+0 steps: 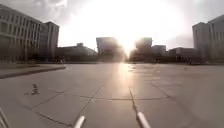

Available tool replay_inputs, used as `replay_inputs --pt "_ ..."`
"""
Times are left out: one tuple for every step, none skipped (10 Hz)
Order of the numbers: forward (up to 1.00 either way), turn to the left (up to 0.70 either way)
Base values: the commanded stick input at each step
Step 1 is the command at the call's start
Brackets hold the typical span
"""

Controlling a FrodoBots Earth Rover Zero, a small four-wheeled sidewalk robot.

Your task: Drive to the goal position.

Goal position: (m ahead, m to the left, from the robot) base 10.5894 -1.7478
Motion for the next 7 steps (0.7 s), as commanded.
replay_inputs --pt "1.00 0.00" --pt "1.00 0.00" --pt "1.00 0.00" --pt "1.00 0.00" --pt "1.00 0.00" --pt "1.00 0.00" --pt "1.00 0.00"
